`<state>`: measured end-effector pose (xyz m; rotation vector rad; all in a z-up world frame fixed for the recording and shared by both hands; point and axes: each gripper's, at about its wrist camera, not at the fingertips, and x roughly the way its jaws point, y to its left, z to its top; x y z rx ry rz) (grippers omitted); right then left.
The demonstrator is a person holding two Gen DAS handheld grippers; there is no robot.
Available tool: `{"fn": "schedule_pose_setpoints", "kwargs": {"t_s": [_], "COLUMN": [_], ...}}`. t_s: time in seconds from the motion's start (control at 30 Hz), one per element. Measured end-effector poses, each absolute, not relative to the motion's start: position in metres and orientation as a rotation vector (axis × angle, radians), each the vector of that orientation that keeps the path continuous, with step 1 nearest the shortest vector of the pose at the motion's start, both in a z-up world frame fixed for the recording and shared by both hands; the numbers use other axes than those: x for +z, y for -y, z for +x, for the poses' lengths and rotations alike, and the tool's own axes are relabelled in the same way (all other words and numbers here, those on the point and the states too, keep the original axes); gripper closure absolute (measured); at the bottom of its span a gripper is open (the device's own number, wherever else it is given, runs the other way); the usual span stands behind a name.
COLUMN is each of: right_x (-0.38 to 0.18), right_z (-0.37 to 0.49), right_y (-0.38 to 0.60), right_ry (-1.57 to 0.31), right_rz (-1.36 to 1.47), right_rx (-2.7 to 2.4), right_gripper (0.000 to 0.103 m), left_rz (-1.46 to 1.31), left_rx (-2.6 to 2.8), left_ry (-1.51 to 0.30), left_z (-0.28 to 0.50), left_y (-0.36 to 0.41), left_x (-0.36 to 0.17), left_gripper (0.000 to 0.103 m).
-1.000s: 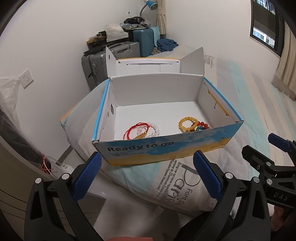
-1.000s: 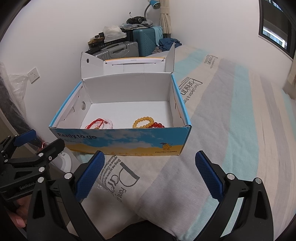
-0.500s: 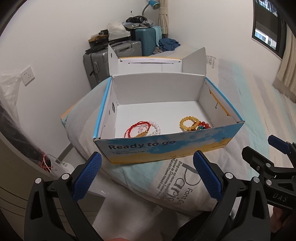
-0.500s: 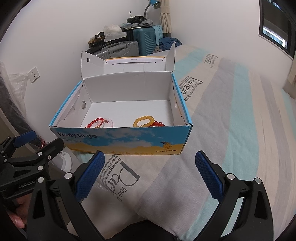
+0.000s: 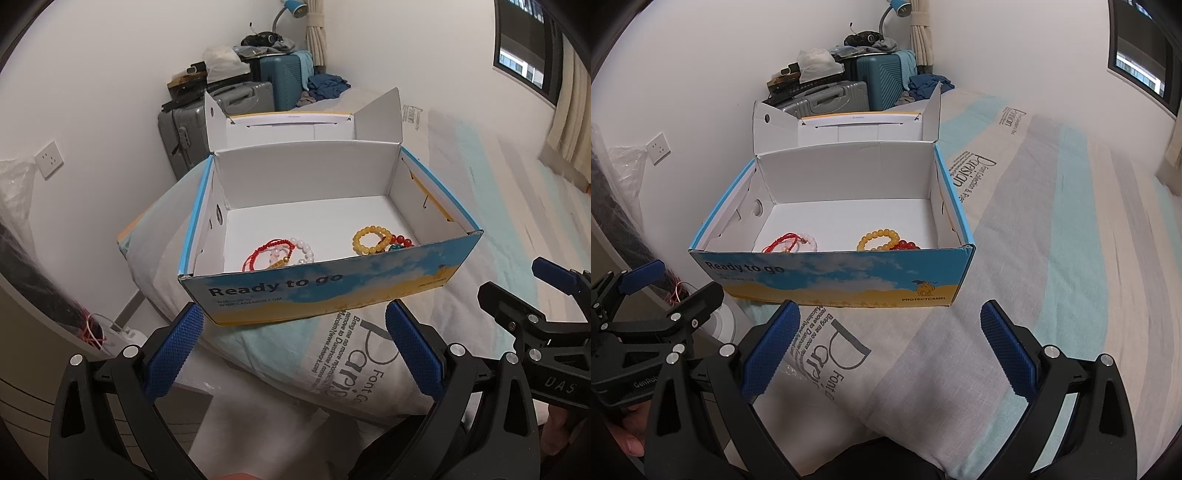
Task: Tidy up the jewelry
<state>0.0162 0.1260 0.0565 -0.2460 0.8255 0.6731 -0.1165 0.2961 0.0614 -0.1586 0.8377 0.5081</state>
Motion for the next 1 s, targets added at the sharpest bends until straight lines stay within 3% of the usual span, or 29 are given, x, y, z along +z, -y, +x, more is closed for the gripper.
{"fn": "schedule_pose_setpoints", "kwargs": {"t_s": [1.0], "right_x": [0.0531], "right_z": [0.0155], "right_y": [-0.1260], "right_ry": [-0.830], "right_rz": [-0.237], "right_rx": [0.669], "right_gripper": [0.009], "left_rz": [-0.156], "left_rx": [0.515], "left_ry": [-0.834], "left_z": [-0.1152], "left_y": [-0.2946], "left_x": [0.0630], "left_gripper": [0.006]}}
